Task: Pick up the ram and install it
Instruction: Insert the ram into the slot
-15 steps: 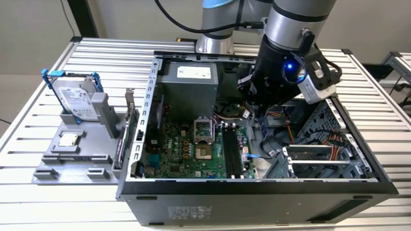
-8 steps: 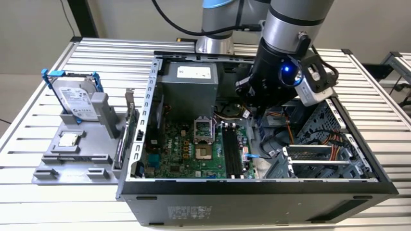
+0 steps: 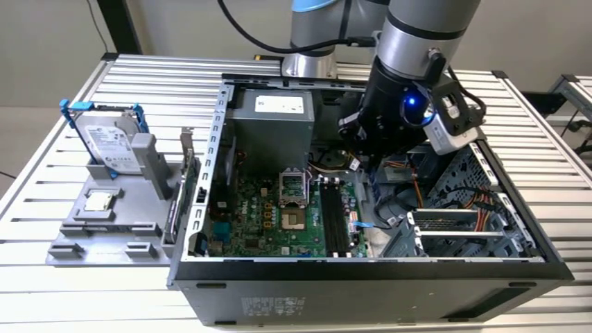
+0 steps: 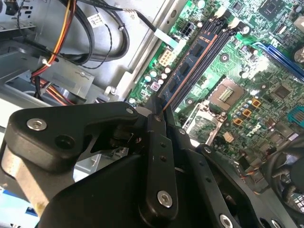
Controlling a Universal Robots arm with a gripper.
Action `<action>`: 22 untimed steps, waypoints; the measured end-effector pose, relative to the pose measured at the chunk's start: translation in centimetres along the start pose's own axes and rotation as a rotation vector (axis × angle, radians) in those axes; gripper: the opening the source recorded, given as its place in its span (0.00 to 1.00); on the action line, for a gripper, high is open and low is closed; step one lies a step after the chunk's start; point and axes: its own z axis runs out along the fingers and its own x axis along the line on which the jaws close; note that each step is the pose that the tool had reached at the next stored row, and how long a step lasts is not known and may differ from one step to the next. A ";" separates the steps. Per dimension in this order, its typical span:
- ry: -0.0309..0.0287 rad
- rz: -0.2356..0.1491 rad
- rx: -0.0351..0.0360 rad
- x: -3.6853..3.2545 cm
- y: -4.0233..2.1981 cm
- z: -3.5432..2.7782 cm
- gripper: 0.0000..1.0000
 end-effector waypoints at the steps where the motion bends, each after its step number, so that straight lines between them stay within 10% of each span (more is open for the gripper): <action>1: 0.0000 0.000 -0.0003 0.00 0.00 0.04 0.00; 17: 0.0023 0.000 0.0001 0.02 -0.01 0.99 0.00; 22: 0.0138 0.001 -0.0002 0.16 0.01 1.12 0.00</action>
